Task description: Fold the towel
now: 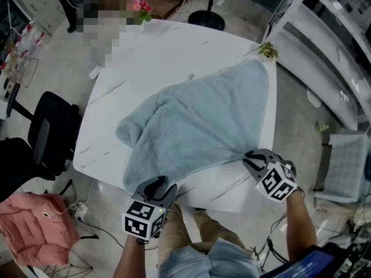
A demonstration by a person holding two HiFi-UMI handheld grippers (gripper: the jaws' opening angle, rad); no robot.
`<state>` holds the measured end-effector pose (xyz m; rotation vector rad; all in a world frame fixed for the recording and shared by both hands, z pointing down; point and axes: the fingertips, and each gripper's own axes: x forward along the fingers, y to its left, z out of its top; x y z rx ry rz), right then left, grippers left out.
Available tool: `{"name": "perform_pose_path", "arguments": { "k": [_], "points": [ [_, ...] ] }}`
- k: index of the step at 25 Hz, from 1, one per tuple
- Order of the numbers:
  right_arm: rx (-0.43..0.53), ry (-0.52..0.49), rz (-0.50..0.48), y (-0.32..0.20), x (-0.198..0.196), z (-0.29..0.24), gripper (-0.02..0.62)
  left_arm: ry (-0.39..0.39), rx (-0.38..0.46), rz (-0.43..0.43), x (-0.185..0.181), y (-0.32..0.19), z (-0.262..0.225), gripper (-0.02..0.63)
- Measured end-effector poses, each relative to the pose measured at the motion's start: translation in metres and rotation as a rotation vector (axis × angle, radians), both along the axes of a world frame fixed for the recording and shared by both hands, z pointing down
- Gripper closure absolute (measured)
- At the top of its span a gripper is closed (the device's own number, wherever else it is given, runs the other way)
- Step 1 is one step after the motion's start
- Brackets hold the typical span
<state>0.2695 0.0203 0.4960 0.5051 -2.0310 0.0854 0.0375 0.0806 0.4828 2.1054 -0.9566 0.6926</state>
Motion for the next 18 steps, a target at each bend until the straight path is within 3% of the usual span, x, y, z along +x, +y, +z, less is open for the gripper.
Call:
{"name": "perform_pose_path", "arguments": {
  "k": [2, 6, 10, 18],
  "points": [
    [-0.024, -0.018, 0.013, 0.006, -0.002, -0.002, 0.508, 0.007, 0.016, -0.020, 0.003, 0.007, -0.005, 0.440],
    [-0.050, -0.148, 0.035, 0.011, -0.021, -0.032, 0.435, 0.041, 0.044, -0.096, 0.001, 0.020, -0.021, 0.435],
    [-0.002, -0.218, -0.033, 0.000, -0.052, -0.070, 0.434, 0.061, 0.099, -0.220, -0.015, 0.029, -0.046, 0.431],
    [0.075, -0.331, -0.214, -0.022, -0.163, -0.131, 0.437, 0.021, 0.172, -0.506, -0.087, 0.044, -0.074, 0.396]
  ]
}}
